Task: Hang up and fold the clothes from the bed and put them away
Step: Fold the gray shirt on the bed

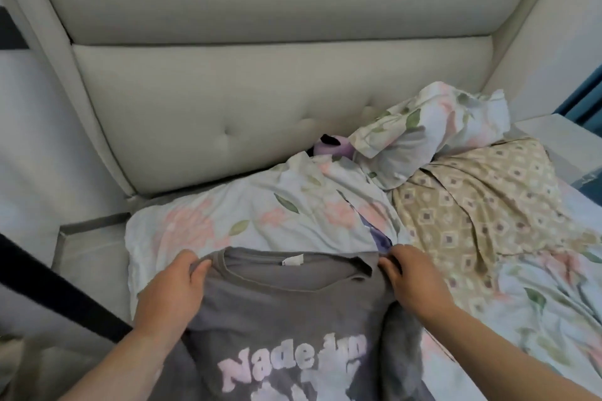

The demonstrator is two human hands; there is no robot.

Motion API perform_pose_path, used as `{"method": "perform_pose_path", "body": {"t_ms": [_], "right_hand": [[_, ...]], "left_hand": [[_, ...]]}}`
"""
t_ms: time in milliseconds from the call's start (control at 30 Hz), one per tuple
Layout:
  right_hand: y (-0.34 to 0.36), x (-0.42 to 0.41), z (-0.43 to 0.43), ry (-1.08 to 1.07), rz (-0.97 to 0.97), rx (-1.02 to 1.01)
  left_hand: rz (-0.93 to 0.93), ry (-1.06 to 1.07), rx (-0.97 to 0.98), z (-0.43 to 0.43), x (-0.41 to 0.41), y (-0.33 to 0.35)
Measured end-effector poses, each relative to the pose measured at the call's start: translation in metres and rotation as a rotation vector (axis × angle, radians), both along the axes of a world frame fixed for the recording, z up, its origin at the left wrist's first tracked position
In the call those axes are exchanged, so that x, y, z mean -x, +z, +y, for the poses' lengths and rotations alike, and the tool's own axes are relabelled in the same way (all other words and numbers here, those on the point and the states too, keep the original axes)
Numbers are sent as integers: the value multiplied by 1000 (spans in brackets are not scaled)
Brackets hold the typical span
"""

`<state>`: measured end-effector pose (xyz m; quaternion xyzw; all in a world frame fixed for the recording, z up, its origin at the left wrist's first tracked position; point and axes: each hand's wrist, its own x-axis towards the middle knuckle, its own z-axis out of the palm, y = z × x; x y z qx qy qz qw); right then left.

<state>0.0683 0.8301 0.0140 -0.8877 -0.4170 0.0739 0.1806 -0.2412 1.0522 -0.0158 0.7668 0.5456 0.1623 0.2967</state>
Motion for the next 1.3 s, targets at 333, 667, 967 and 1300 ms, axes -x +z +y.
{"method": "perform_pose_path", "body": {"t_ms": [333, 667, 967, 1300], "right_hand": [[-87, -79, 148, 97, -303, -180], [-198, -108, 182, -94, -244, -45], [-209, -122, 205, -104, -314, -113], [-148, -107, 99, 91, -27, -485]], "left_hand": [[3, 89, -356, 120, -73, -86], [177, 17, -356, 144, -122, -175], [169, 58, -463, 156, -139, -187], [92, 162, -783, 101, -120, -115]]}}
